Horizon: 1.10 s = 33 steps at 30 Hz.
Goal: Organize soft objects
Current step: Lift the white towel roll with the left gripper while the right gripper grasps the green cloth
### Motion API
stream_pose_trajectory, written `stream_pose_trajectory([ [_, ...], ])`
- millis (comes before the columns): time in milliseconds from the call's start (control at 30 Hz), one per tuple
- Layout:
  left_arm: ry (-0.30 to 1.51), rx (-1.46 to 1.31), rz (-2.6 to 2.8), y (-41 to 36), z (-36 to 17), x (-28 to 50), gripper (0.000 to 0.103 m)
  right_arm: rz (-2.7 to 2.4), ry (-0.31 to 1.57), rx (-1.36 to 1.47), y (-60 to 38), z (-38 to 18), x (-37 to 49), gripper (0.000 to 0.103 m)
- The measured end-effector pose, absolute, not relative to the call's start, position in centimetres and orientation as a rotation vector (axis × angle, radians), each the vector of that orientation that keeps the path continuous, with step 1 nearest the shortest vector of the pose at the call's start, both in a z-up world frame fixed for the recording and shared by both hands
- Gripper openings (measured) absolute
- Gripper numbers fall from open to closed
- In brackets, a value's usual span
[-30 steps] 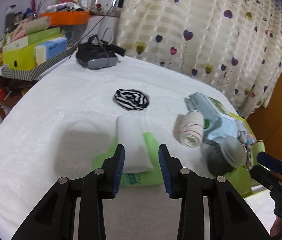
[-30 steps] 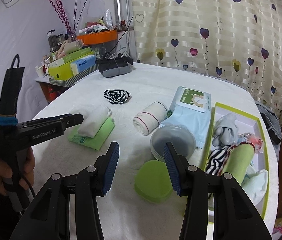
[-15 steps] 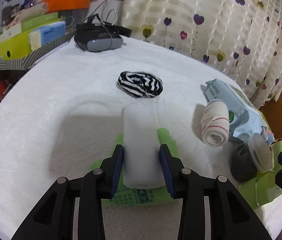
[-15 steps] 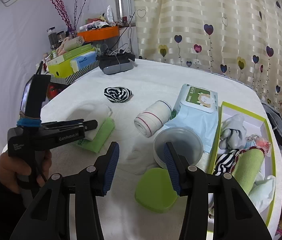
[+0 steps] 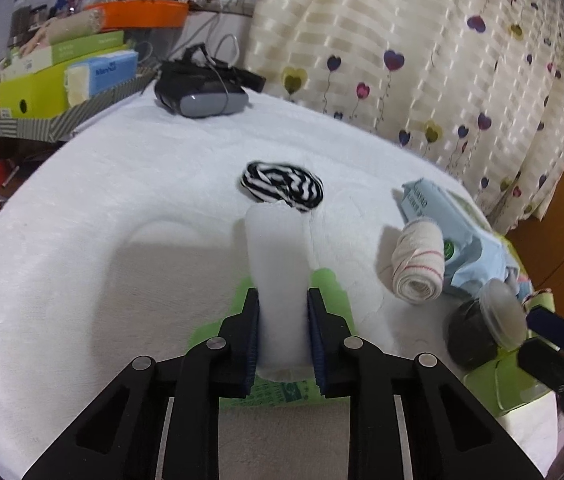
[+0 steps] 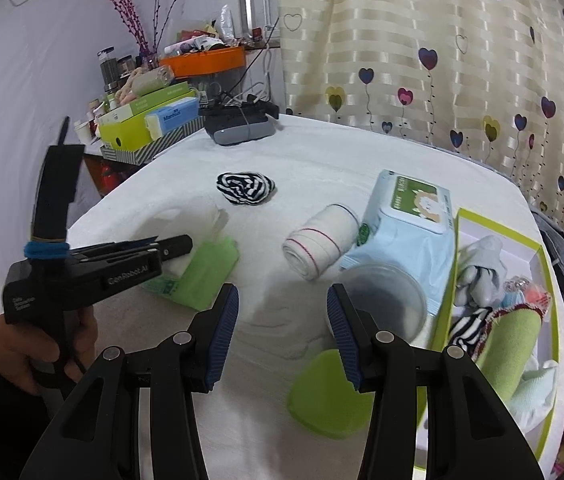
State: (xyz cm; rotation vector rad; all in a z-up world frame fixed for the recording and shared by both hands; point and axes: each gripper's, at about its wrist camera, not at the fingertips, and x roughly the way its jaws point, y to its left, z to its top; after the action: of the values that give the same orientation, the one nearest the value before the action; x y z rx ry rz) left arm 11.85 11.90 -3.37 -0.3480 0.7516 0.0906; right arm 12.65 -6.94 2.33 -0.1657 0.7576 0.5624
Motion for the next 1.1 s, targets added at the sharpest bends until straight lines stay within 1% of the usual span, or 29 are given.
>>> stream_pose_trajectory([
  [300,0.697,-0.371,0.096,14.5,-2.1,9.4,0.021,0.623,0.798,-0.203,-2.4,0.9,12.7,0.047],
  [600,0.683,-0.413,0.098,17.4,-2.7,7.5,0.021,0.675,0.896,-0.223,2.8,-2.2,14.2,0.047],
  [900,0.68,-0.449,0.08,19.0,-3.3,7.0,0.021,0.608,0.971,-0.208,4.4,-4.6,15.9,0.048],
  [933,0.68,-0.451,0.077,19.0,-3.3,7.0,0.021,0.611,0.972,-0.214,4.6,-4.6,15.8,0.049],
  [967,0.679,-0.455,0.073,19.0,-3.3,7.0,0.021,0.612,0.969,-0.229,5.0,-4.6,15.6,0.053],
  [1100,0.684,-0.459,0.064,19.0,-3.4,7.1,0.021,0.624,0.963,-0.27,5.8,-4.7,15.1,0.054],
])
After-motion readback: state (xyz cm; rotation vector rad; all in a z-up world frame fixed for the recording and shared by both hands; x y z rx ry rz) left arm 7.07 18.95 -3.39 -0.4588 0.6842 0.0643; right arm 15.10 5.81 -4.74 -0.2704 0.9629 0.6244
